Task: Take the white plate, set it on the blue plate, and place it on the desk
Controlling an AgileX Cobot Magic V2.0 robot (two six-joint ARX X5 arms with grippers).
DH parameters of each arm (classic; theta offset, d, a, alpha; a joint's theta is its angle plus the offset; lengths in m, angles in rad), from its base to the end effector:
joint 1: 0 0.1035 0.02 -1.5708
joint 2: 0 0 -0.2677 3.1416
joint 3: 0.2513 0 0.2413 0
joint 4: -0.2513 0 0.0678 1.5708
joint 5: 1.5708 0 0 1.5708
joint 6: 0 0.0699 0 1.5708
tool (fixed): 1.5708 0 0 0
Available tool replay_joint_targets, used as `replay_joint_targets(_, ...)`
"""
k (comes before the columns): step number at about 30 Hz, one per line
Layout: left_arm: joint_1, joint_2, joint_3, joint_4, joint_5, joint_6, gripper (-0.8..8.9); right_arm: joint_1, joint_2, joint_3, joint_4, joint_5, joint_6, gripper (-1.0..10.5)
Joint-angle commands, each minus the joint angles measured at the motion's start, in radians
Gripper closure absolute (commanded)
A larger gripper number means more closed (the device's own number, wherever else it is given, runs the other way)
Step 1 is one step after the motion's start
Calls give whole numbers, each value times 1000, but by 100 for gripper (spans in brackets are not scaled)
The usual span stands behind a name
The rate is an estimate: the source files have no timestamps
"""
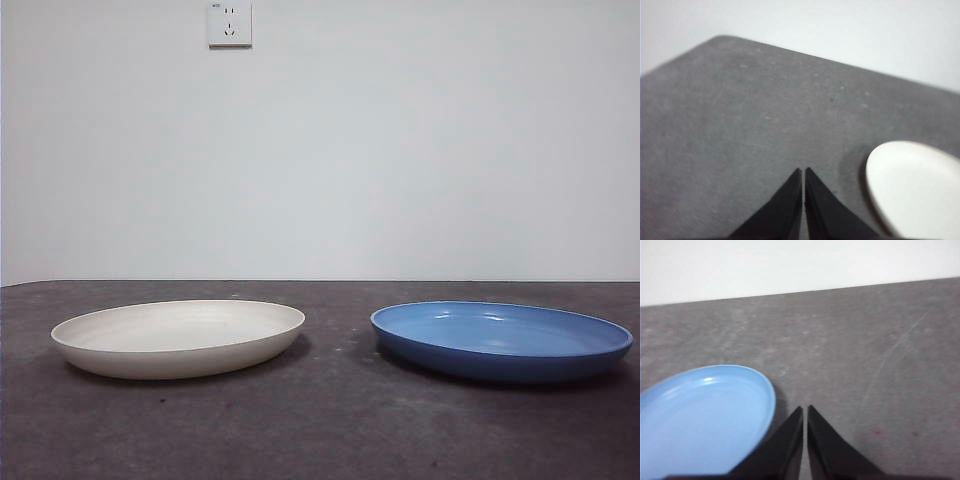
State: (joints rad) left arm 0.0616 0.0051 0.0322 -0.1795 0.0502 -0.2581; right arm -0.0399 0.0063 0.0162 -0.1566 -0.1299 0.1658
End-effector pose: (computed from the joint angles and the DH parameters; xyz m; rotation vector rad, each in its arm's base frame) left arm 0.1203 0.0039 0.1503 -0.2661 0.1499 0.0310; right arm 0.1213 0.0042 0.1475 0.1778 0.1534 0.0775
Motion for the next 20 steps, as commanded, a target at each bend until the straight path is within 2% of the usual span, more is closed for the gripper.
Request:
replay_joint_targets(1,3,-2,-20,-7,-2,-115,804,1,-3,-3,6,-5,74,939)
replay_joint_targets(5,3,-2,-20,-8,1,-169,804,1,-3,-3,-5,-14,130,939)
replay_joint_targets(8,3,-2,-11,-24,22,-210,804,1,-3,-2,-2,-55,159,939)
replay_joint_targets(13,3,-2,43,-105,55,-227,804,1,-3,25,-10,-57,221,939)
replay_joint_targets(20,3,24,174,-201,77,-227,804,1,-2,156,-105,-62,227,939)
